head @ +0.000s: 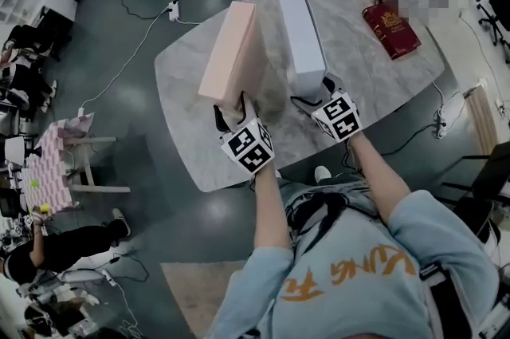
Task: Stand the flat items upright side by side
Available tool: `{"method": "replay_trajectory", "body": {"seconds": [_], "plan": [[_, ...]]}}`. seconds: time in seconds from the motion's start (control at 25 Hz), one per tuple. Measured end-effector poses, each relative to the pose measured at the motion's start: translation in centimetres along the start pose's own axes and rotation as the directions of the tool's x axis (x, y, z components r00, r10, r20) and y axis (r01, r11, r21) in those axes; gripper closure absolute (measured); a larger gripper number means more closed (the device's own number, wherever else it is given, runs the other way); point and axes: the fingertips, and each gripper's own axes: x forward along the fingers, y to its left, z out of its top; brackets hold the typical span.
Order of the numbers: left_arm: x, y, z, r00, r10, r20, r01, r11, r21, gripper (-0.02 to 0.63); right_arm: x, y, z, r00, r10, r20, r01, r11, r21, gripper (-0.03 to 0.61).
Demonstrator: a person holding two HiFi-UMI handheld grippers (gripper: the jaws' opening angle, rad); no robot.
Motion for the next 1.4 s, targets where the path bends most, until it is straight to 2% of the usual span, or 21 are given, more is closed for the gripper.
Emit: {"method": "replay_trajectory", "body": {"seconds": [0.4,0.64,0.84,1.16,1.4], "plan": [[-1.7,-4.2,-0.8,0.999,-0.037,-0.033,0.037,0.999,0.004,0.313,-1.3,0.8,0.3,0.992,0.127,0.025,-0.126,0.991,-0.05,0.179],[-2.3,-6.5,-1.1,0.994,-0.096,-0.055,0.095,0.995,-0.011,0.331,-1.6,0.7,0.1,0.988,0.154,0.016,-0.153,0.985,-0.075,0.183],[-2.4,-9.1,-1.5,0.982,-0.167,-0.086,0.17,0.985,0.029,0.356,-1.6,0.6,0.5,0.987,0.158,0.019,-0.156,0.984,-0.084,0.181],[-2.5,-10.4,-2.2,0.969,-0.217,-0.119,0.229,0.969,0.09,0.407,-0.6,0.4,0.4,0.991,0.13,-0.013,-0.131,0.984,-0.122,0.181],[-2.4,-10.8,-2.2,0.96,-0.248,-0.13,0.263,0.958,0.112,0.409,0.2,0.1,0.4,0.992,0.121,-0.035,-0.125,0.985,-0.122,0.181]]}}
